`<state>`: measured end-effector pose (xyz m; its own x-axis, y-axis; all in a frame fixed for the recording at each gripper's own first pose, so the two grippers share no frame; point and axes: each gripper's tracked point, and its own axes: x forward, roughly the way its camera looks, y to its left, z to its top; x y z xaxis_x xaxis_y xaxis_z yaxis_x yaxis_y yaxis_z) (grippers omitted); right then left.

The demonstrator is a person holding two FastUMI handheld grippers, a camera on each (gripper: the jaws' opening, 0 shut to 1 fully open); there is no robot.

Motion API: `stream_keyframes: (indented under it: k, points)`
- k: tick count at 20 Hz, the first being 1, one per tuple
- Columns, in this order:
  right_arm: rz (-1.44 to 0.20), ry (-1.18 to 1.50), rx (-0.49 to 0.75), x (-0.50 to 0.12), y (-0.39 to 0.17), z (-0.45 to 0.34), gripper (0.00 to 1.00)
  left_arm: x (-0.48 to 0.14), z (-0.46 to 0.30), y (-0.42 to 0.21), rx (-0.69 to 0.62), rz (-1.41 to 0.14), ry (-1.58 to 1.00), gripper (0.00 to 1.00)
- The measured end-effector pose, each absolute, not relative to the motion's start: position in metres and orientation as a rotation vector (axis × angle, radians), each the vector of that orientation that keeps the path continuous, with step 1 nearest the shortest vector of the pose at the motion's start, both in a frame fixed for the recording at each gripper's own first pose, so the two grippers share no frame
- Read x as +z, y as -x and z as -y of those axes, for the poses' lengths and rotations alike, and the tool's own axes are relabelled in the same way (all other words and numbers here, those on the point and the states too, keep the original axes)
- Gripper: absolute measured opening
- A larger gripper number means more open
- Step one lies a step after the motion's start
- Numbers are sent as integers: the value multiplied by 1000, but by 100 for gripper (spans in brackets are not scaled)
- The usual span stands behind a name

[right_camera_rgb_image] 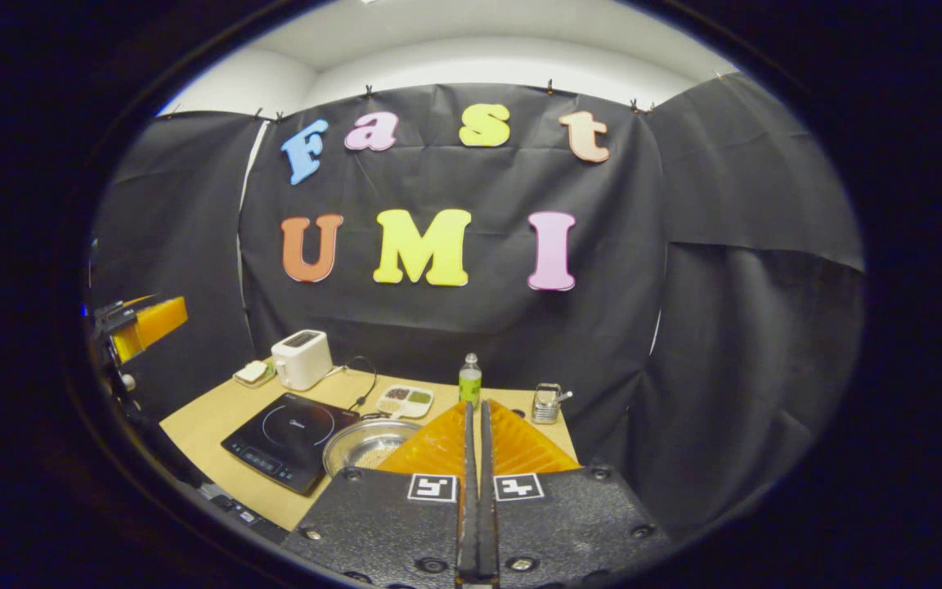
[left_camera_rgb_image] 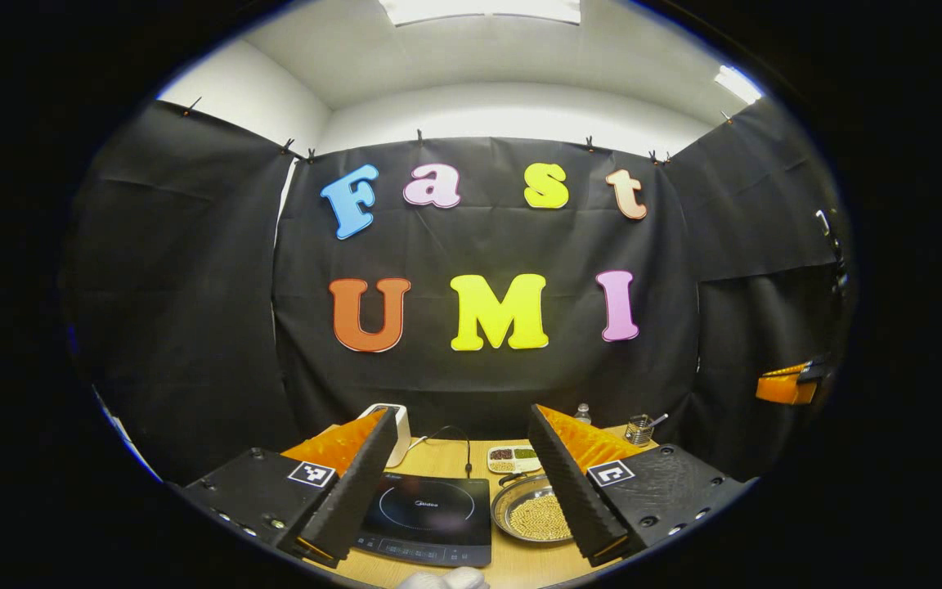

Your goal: First push the handle of the pot to place it horizontally, then grasp the pot with both hands and set it on the induction cooktop.

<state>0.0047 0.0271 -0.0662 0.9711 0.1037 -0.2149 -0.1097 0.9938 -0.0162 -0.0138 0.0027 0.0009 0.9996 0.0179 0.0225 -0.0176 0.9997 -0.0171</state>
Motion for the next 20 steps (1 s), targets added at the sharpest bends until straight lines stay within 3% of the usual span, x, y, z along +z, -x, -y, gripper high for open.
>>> stream_keyframes:
  k: [7,20]
  points:
    - [-353,85,168,-152,-4,-49,4,-14,-8,24,28,8,16,96]
    - [-669,115,410,-340,-7,-145,4,-21,-10,43,67,-45,7,96]
